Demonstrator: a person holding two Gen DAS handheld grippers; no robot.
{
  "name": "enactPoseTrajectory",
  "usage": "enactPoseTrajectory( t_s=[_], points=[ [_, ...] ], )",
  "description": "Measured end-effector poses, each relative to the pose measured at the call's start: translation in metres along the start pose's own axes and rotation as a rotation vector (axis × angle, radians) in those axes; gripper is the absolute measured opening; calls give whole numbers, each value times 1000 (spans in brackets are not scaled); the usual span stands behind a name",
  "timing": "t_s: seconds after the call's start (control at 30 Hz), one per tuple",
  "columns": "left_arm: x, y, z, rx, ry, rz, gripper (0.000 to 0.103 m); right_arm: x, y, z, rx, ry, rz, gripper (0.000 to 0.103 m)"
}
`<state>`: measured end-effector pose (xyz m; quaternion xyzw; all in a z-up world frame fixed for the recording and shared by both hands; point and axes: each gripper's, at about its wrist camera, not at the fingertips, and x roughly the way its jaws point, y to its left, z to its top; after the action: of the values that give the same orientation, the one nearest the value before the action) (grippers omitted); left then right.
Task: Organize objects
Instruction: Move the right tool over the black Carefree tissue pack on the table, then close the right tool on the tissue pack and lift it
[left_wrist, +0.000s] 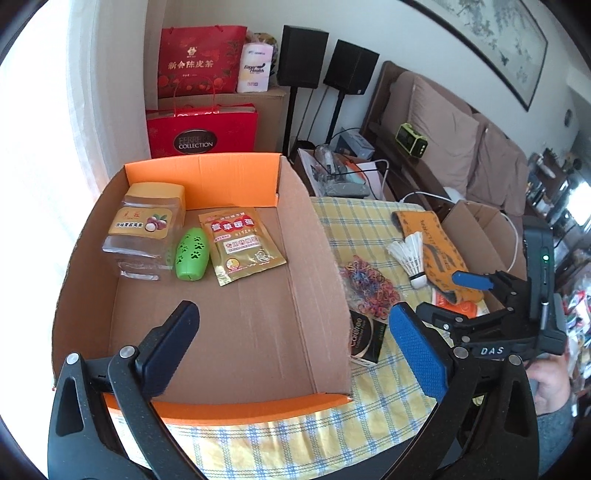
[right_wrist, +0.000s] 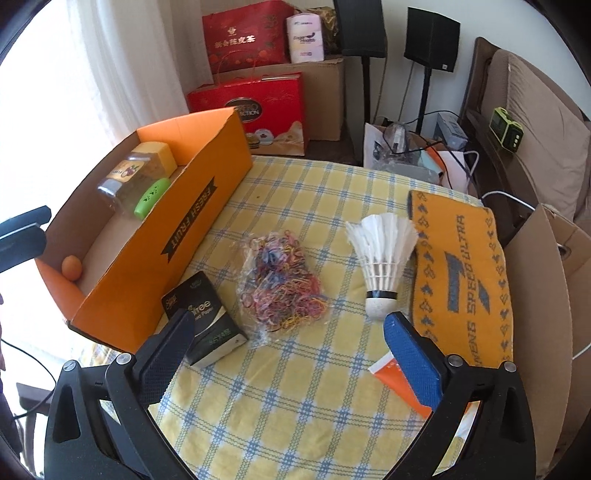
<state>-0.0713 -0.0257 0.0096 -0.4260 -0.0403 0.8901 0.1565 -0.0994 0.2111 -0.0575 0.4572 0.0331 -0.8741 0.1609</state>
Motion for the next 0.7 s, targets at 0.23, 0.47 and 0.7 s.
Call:
enactPoseTrajectory(
  t_s=[0.23, 0.47, 0.7],
  points=[
    [5, -14, -2, 15, 22, -1, 103, -8, -11, -4, -1, -10, 24, 103],
    [9, -19, -6, 34, 26, 13, 101, 17, 22, -14, -98, 11, 111, 94],
    [9, -6, -5, 6, 28, 25, 100, 49, 47, -19, -217, 32, 166, 90]
  ],
)
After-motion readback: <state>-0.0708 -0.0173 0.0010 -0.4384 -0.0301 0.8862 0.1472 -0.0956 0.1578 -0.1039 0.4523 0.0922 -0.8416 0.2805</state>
